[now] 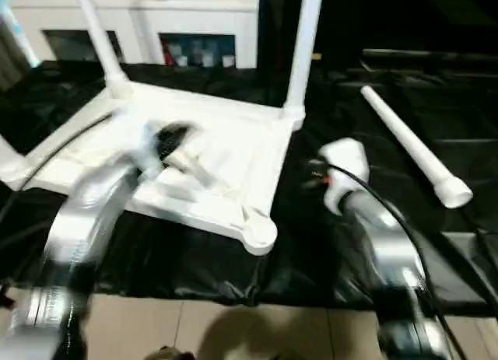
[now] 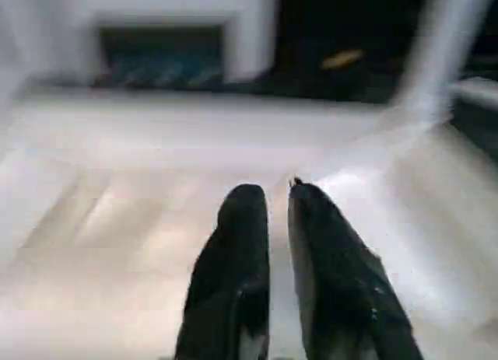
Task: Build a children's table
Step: Rotate table base, then pick table leg
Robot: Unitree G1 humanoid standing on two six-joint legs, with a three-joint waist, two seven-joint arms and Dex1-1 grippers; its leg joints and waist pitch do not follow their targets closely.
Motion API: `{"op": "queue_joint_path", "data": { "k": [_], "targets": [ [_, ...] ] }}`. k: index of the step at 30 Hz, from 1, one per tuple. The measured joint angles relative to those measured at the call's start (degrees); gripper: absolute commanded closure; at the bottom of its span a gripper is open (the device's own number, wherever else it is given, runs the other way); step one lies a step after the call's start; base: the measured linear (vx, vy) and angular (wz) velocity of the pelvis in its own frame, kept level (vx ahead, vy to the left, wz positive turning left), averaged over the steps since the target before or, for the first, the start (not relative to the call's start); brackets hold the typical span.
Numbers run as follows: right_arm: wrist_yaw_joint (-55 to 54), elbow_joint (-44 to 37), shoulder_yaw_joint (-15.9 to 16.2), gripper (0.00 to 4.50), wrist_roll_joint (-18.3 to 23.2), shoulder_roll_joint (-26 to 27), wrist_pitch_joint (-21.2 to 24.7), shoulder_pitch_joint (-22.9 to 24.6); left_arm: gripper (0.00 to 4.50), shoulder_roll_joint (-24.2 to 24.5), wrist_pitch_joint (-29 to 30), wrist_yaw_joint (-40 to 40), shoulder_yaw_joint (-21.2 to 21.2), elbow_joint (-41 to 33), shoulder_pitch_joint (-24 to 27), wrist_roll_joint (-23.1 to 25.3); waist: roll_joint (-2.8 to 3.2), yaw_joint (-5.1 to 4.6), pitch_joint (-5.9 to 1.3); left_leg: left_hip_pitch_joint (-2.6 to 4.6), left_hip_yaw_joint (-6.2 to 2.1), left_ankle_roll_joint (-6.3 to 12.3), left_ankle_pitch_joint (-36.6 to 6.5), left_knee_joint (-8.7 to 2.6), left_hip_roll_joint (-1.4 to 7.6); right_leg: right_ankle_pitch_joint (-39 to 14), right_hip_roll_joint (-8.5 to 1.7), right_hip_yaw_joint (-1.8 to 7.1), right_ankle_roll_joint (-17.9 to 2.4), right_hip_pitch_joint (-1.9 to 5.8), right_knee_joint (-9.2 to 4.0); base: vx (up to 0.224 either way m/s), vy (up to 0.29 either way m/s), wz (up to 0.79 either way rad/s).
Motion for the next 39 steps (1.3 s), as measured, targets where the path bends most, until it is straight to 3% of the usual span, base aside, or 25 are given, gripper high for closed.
{"op": "queue_joint_path", "data": {
  "k": [4,6,9,10,13,14,15,16,17,18,19,20,21,22,23,24,25,26,27,28,29,30,32,35,39],
  "targets": [
    [-1.49,-3.6,0.7,3.28,0.09,1.47,0.81,1.17,3.34,-2.06,-0.26,3.87,-0.9,-4.05,2.58,1.64,-0.47,0.21,0.27,-0.15,-0.22,-0.01,0.02,0.01,-0.04,-0.06,-0.05,-0.17,0.25,0.14,-0.08,0.0,0.0,0.0],
    [-1.74,-4.57,0.65,3.02,0.21,1.67,1.12,1.2,3.17,-2.48,-0.52,5.4,-1.32,-6.14,2.26,2.07,-0.23,-0.32,0.19,-0.97,-2.0,0.0,0.03,0.05,-0.57,-0.08,-0.28,-1.43,0.27,0.76,-0.52,-0.018,-0.006,0.23],
    [-2.23,-4.63,0.66,2.76,0.55,2.1,2.57,1.01,2.86,-3.52,0.4,8.69,-2.63,-7.21,2.27,3.68,0.42,-1.73,0.31,-1.84,-5.89,-0.39,0.26,0.44,-0.81,-0.17,0.23,-3.97,-0.45,2.09,-1.13,0.018,-0.047,0.48],
    [-2.28,-4.62,0.67,2.76,0.57,2.18,3.09,0.71,2.86,-3.84,0.89,9.31,-2.68,-7.36,2.31,4.38,0.66,-2.04,0.44,-1.95,-7.25,-0.77,0.5,0.43,-0.96,-0.77,0.63,-4.34,-1.36,2.36,-0.22,0.017,-0.091,0.51],
    [-2.41,-4.55,0.6,2.5,0.6,2.2,3.38,0.22,2.64,-4.01,1.35,10.27,-2.87,-7.44,2.39,5.45,0.43,-3.07,0.36,-1.9,-12.17,-1.91,1.2,0.08,-2.63,-5.25,2.33,-2.7,-7.42,2.22,3.94,0.03,-0.169,0.64],
    [-2.72,-4.35,0.5,2.42,0.6,1.88,3.34,0.06,2.51,-4.08,1.38,10.29,-3.23,-7.46,2.39,5.58,0.32,-2.98,0.31,-1.98,-13.83,-1.97,1.24,-0.49,-3.18,-6.04,2.82,-2.77,-7.75,2.31,4.42,0.006,-0.243,0.63],
    [-2.85,-4.03,0.3,2.32,0.6,1.76,3.28,-0.27,2.41,-4.09,1.41,10.27,-3.47,-7.58,2.39,5.57,0.25,-2.6,0.29,-2.4,-14.41,-1.38,0.88,-0.91,-3.58,-6.13,2.93,-3.48,-7.81,2.32,4.26,0.006,-0.243,0.63],
    [-2.94,-3.77,0.03,2.23,0.59,1.5,3.22,-0.47,2.36,-4.1,1.5,10.26,-3.72,-7.66,2.36,5.57,-0.02,-1.86,0.29,-3.41,-12.98,1.17,-0.7,2.3,-3.2,-6.06,2.8,-4.91,-7.58,2.35,3.75,-0.001,-0.254,0.51],
    [-3.2,-3.1,-0.72,2.13,0.55,1.19,3.11,-0.48,2.28,-4.33,1.65,10.24,-4.51,-7.67,2.3,5.55,-0.35,-1.1,0.43,-5.17,-7.68,3.71,-2.3,10.92,-2.17,-6.01,2.44,-6.26,-6.4,2.92,3.46,0.002,-0.245,0.47],
    [-3.38,-2.56,-1.0,2.07,0.55,1.17,3.1,-0.57,2.18,-4.38,1.83,10.26,-5.1,-7.67,2.34,5.54,-0.8,-0.88,0.51,-4.65,-5.12,4.81,-2.99,13.36,-2.49,-6.03,2.16,-7.45,-5.9,3.38,3.06,0.002,-0.245,0.47],
    [-3.46,-2.33,-1.29,2.0,0.56,1.14,3.09,-0.92,2.07,-4.38,1.99,10.27,-5.3,-7.73,2.13,5.54,-0.47,-0.93,0.21,-3.6,-3.49,5.82,-3.65,12.67,-2.69,-5.93,2.16,-9.23,-5.8,3.67,2.37,0.009,-0.218,0.59],
    [-3.56,-2.22,-1.66,1.91,0.57,1.04,3.08,-1.59,1.98,-4.3,2.19,10.29,-5.35,-7.95,1.82,5.55,0.64,-1.12,-0.15,-1.97,-2.7,6.76,-6.65,8.58,-2.48,-5.73,2.93,-12.14,-5.73,3.79,1.39,0.027,-0.228,0.77],
    [-3.69,-2.15,-1.82,1.91,0.56,1.1,3.06,-2.01,1.93,-4.07,2.29,10.3,-5.32,-7.96,1.56,5.56,1.25,-1.15,-0.15,-1.76,-3.62,3.83,-7.03,7.15,-1.32,-5.55,3.68,-13.84,-5.71,3.9,0.5,0.027,-0.228,0.77],
    [-3.79,-1.96,-1.61,1.81,0.58,1.29,3.1,-2.34,1.93,-3.78,2.51,10.34,-5.1,-7.91,1.81,5.58,1.28,-1.4,-0.2,-1.92,-4.91,2.38,-6.36,6.59,-1.14,-6.07,4.36,-12.13,-5.16,2.86,2.86,0.037,-0.258,0.7],
    [-3.79,-1.92,-0.96,1.72,0.8,2.01,3.11,-2.99,1.86,-3.2,2.7,10.56,-4.18,-7.64,2.11,5.6,1.37,-1.44,-0.31,-1.88,-6.79,1.6,-5.87,6.57,-1.41,-7.5,4.37,-7.29,-4.5,0.9,10.41,0.025,-0.269,0.5],
    [-3.81,-1.92,-0.76,1.62,1.13,2.02,3.1,-3.27,1.69,-2.75,2.72,10.84,-3.34,-7.63,2.05,5.62,1.41,-1.14,-0.44,-1.9,-7.7,1.02,-5.53,6.53,-1.4,-8.19,3.91,-3.45,-4.61,-0.43,13.53,0.025,-0.269,0.5],
    [-3.88,-1.87,-0.77,1.55,1.24,1.72,3.27,-3.72,1.58,-2.5,2.72,11.12,-2.86,-7.65,1.9,5.64,1.38,-0.74,-0.47,-1.91,-7.81,0.34,-5.14,6.45,-1.01,-8.17,2.56,-0.42,-4.64,-1.58,13.59,-0.029,-0.251,0.3],
    [-3.96,-1.77,-0.88,1.48,1.24,1.02,3.48,-4.37,1.53,-2.42,2.74,11.46,-2.65,-7.61,1.71,5.7,0.76,-0.16,-0.59,-2.12,-7.19,-0.17,-4.82,6.34,-0.94,-7.04,-0.1,2.23,-4.87,-2.5,9.47,-0.059,-0.262,0.07],
    [-4.01,-1.53,-1.13,1.41,1.24,0.35,3.6,-4.72,1.49,-2.54,2.76,11.53,-2.68,-7.53,1.56,5.78,0.09,0.27,-0.64,-2.3,-6.38,-0.2,-4.67,6.44,-0.82,-5.32,-1.65,3.09,0.4,-2.76,7.63,-0.059,-0.262,0.07],
    [-4.01,-0.64,-1.58,1.41,1.25,-0.29,3.81,-4.63,1.49,-2.51,2.79,11.51,-2.92,-7.13,1.57,5.98,-0.52,0.61,-0.43,-2.66,-6.23,4.26,-4.79,7.48,-0.69,-4.84,-1.68,2.94,2.45,-2.78,7.45,-0.057,-0.254,0.04],
    [-4.06,1.41,-2.57,1.32,1.17,-1.8,4.4,-4.58,1.39,-3.13,2.84,11.44,-3.95,-6.76,1.58,6.06,-0.62,1.22,-0.36,-2.95,-5.15,9.03,-5.97,9.29,-1.13,-4.39,-0.9,2.86,1.41,-2.39,6.9,-0.07,-0.249,0.01],
    [-4.07,2.66,-3.37,1.23,1.07,-2.77,4.52,-4.74,1.26,-3.33,2.85,11.35,-5.03,-6.75,1.5,6.04,-0.72,1.43,-0.29,-2.24,-4.58,8.61,-6.06,9.34,-2.53,-3.81,-0.41,2.67,0.83,-2.08,6.09,-0.07,-0.249,0.01],
    [-4.17,3.91,-4.93,0.97,0.77,-3.85,4.54,-5.76,1.1,-2.63,2.84,11.18,-5.78,-6.84,0.3,6.06,0.06,0.99,-0.59,-0.13,-4.28,5.6,-6.35,5.72,-5.07,-2.59,1.0,1.48,0.25,-1.65,4.33,-0.093,-0.215,-0.09],
    [-4.25,7.7,-5.08,0.72,-0.14,-5.8,4.68,-9.29,0.88,-1.14,2.94,11.07,-5.38,-6.88,-0.21,6.15,0.55,-0.29,-0.65,0.19,-4.72,1.39,-3.88,3.15,-3.61,-1.09,2.02,-0.29,-0.64,-1.43,1.98,-0.108,-0.162,-0.06],
    [-4.08,10.97,-5.2,0.51,-0.17,-7.33,4.69,-11.39,0.7,0.79,2.99,9.98,-5.34,-6.82,-0.12,6.83,1.62,-1.44,-0.39,0.61,-4.03,0.5,-3.34,2.03,-2.07,-0.72,2.05,-2.15,-0.92,-0.74,0.09,-0.081,-0.071,0.05]
  ]
}}
